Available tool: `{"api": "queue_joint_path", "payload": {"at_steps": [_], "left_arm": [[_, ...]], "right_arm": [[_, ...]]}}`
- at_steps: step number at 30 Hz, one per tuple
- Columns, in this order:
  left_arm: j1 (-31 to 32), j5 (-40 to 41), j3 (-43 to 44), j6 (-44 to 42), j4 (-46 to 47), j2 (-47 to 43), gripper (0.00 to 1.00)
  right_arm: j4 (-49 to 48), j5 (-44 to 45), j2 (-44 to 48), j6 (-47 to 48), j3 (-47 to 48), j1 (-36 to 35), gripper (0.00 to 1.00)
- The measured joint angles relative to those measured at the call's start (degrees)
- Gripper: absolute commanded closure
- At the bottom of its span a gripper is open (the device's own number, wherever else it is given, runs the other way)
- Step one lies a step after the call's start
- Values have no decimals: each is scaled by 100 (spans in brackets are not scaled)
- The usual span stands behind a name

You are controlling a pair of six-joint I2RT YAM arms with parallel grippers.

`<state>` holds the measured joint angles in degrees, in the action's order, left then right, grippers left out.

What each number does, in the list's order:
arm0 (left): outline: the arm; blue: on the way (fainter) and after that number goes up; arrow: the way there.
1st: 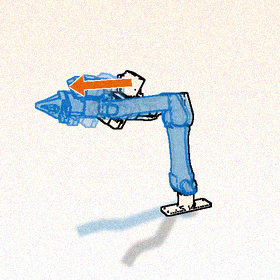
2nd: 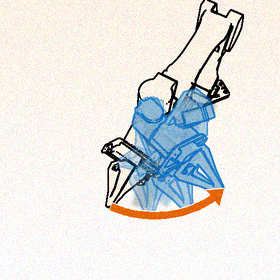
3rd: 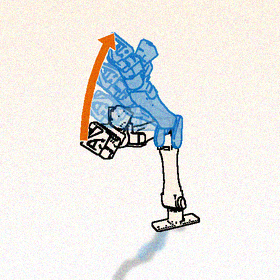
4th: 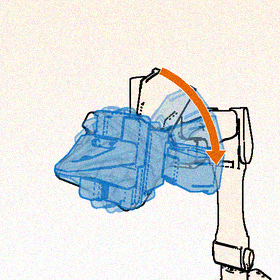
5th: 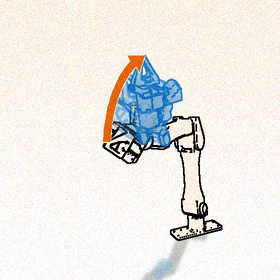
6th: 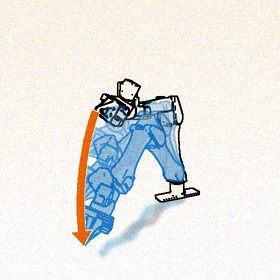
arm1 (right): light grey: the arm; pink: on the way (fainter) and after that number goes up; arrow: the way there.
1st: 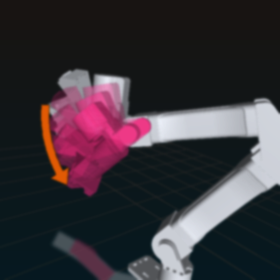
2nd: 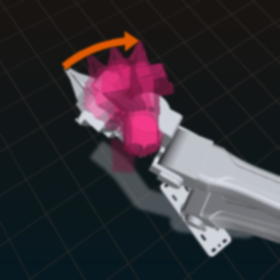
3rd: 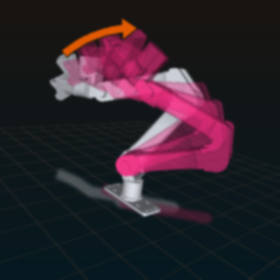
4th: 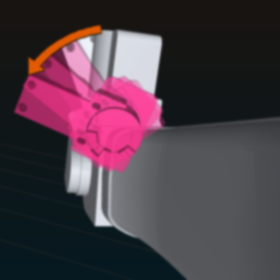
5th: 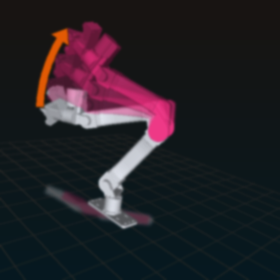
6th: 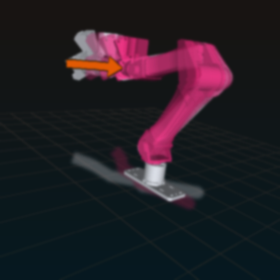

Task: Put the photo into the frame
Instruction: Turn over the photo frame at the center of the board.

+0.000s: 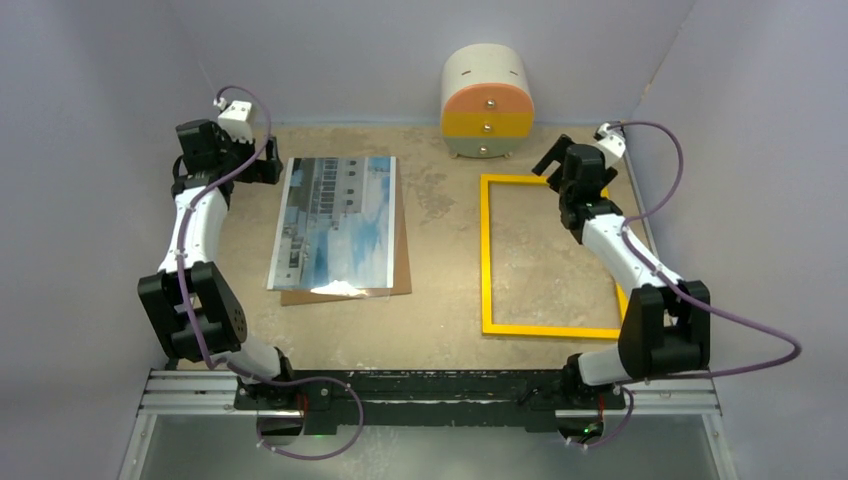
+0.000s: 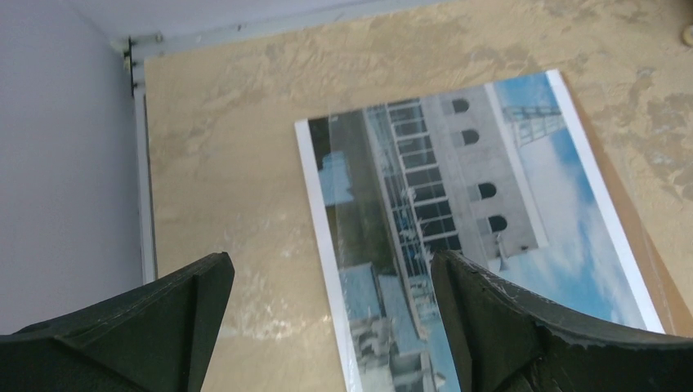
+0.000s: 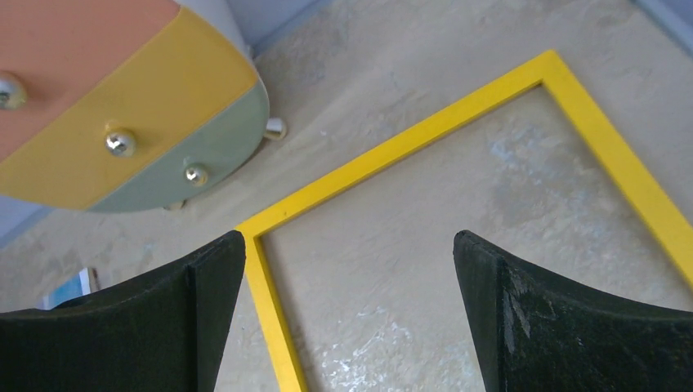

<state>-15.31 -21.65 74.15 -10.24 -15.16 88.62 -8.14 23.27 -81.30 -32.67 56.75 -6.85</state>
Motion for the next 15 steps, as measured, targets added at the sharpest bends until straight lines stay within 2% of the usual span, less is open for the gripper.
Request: {"api": "queue_joint_path", "payload": {"at_steps": [3,9,15], "left_arm": [[-98,-37,0,-9,-361,-28,2],[-74,-236,-146,-138,-632,-391,2],[-74,-365,-306,-236,-800,-494,0]], "right_arm": [[267,11,-304,-85,170,-225,1],[522,195,-396,24,50,-1360,1],[813,-127,-743,232,334,-1598,3]]}}
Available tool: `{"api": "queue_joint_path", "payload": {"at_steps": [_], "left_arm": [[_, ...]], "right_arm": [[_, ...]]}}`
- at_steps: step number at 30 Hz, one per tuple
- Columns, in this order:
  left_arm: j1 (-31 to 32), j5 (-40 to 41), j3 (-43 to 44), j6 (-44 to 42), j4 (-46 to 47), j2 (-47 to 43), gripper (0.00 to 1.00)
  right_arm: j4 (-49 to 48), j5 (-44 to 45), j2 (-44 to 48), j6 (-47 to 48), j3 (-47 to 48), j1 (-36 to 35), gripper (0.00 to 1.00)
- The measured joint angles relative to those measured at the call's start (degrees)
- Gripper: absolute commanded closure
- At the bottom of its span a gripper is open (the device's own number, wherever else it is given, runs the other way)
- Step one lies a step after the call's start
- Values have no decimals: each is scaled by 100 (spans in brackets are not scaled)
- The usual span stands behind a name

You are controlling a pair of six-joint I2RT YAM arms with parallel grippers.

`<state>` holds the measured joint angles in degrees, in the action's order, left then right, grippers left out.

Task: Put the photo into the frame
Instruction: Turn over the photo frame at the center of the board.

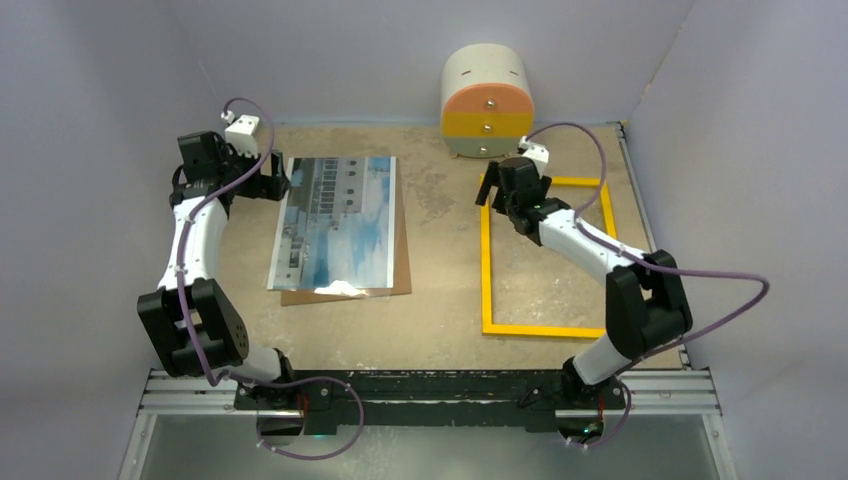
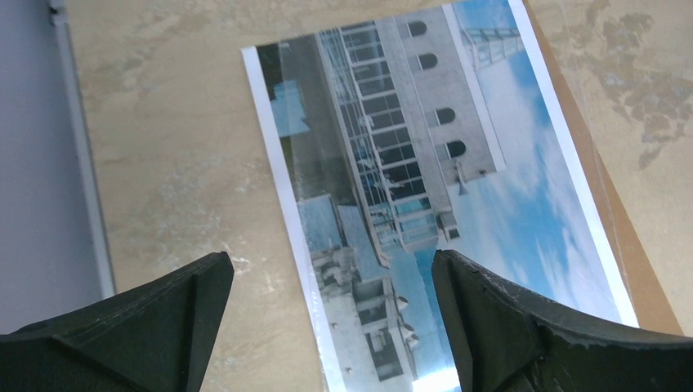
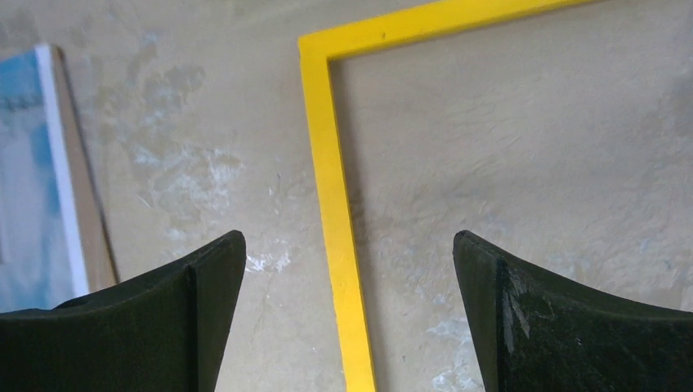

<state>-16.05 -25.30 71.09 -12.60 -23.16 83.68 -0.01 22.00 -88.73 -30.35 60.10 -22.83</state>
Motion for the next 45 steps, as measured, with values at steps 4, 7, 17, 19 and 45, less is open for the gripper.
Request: {"api": "queue_joint_path", "payload": {"at_steps": [4,7,17,19,45], "left_arm": [[0,-223,-138,-13,-201,28,0],[13,-466,-302,-52,-343,66,0],[365,-684,-728,-380,-820,96,0],[450,-693,-748,-448,-890,96,0],[763,-756,-461,-673,-1532,131,0]], "right_arm": [[450,249,-566,-120,175,-378,5],[765,428,-938,-271,120,-599,8],[992,599,-1032,-553,-247,-765,25],[962,573,-1032,-581,-299,-804,28],[1191,87,-1816,-1287,798,-1679,100]]}}
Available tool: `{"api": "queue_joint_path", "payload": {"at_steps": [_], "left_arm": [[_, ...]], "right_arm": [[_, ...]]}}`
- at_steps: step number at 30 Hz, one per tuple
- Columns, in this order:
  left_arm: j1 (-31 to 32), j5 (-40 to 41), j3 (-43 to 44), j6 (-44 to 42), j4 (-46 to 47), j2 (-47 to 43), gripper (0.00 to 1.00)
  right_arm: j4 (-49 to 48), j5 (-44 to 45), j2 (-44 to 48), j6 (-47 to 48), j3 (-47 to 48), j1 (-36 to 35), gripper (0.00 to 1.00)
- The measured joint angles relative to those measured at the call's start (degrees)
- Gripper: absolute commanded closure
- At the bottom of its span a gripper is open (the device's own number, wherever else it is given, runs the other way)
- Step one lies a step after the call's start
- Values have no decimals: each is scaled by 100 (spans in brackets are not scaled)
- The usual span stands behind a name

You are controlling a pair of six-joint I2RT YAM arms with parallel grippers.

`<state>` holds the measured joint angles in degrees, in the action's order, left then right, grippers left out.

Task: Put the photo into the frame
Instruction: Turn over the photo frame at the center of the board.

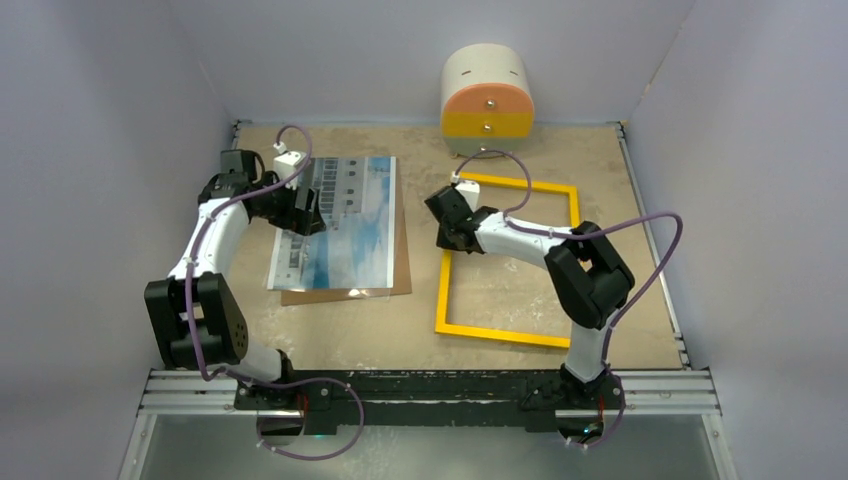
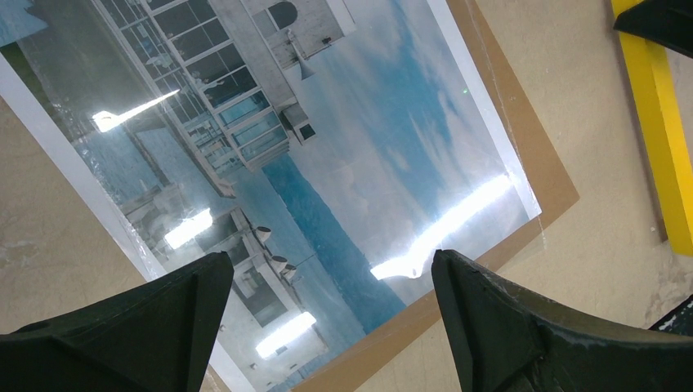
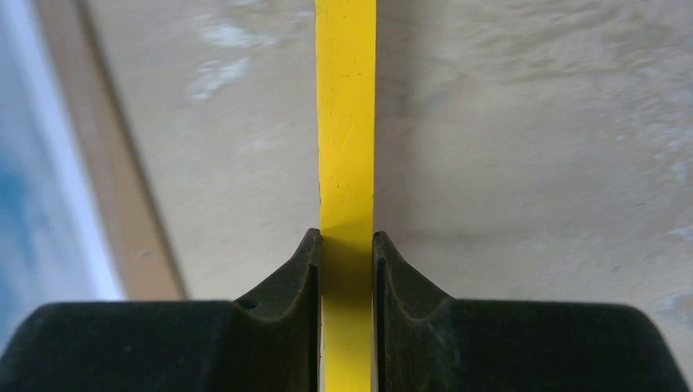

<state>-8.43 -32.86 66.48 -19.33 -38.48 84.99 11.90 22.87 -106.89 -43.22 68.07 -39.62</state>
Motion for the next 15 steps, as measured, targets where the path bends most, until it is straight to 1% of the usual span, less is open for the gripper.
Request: {"api": "queue_joint_path", "payload": {"at_steps": [7,15], "left_arm": [[0,-94,2,2,-90,63,0],[0,-350,166,20,-348,61,0]], "right_arm": [[476,-334,190,-433,887,-452,100],[494,-1187,717,-1043,1578,-529,100]]}}
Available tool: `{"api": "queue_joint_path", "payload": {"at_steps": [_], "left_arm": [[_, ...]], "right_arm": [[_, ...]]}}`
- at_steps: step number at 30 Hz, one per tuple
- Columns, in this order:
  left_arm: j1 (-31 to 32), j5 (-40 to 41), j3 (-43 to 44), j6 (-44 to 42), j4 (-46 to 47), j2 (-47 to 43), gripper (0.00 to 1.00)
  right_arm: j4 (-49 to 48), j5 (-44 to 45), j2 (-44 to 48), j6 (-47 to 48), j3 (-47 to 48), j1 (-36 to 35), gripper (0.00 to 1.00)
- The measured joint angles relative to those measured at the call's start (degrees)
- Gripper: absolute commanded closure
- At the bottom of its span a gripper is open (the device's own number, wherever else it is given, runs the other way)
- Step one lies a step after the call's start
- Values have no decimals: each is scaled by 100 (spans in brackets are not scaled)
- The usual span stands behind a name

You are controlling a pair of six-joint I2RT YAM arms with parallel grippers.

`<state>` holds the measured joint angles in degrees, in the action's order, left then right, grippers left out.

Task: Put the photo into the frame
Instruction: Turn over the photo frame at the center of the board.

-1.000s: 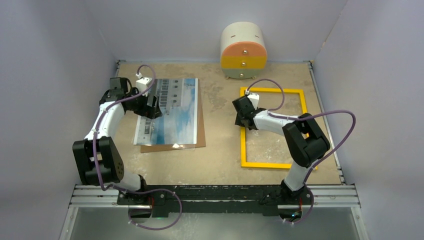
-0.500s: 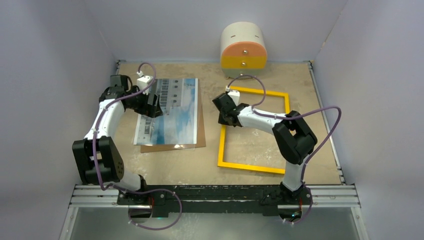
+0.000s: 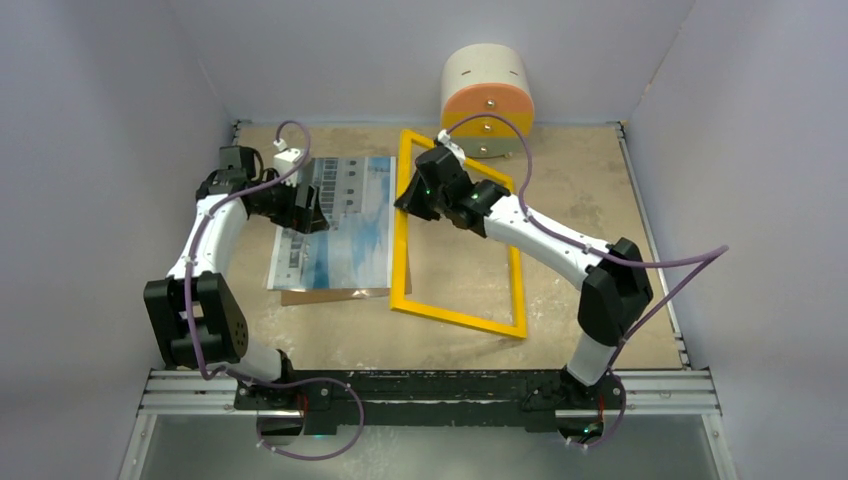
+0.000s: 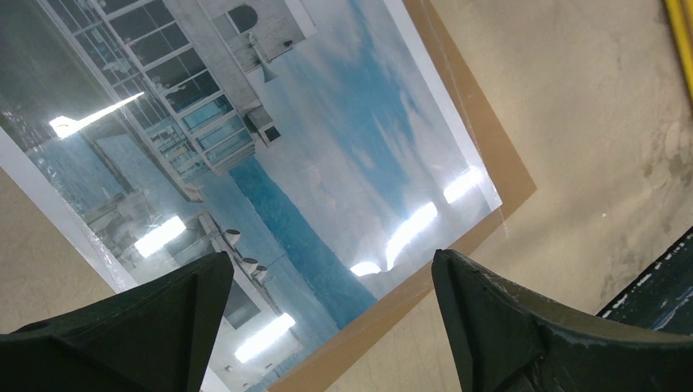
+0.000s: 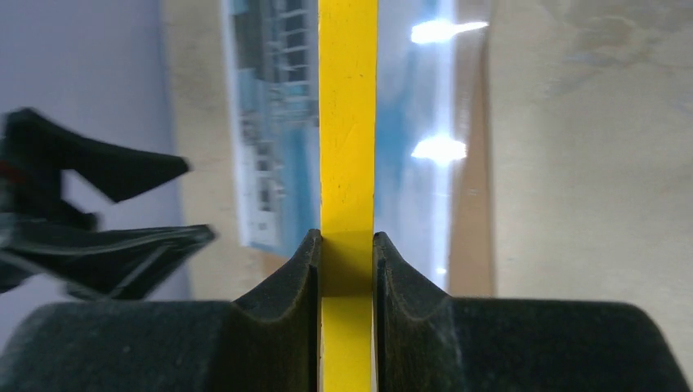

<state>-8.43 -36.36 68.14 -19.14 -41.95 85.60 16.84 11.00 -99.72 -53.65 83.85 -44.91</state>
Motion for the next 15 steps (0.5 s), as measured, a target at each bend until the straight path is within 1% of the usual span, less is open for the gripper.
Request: {"api": "queue_joint_path", "payload": {"at_steps": [6,15], "left_arm": [[11,-278,332,20,-122,-81,0],[227,-472,444,144,-122,-437,0]], "right_arm": [[-219,-640,24,-555,785,0,100],[-927,-1499,79,-1475,872,0,100]]}}
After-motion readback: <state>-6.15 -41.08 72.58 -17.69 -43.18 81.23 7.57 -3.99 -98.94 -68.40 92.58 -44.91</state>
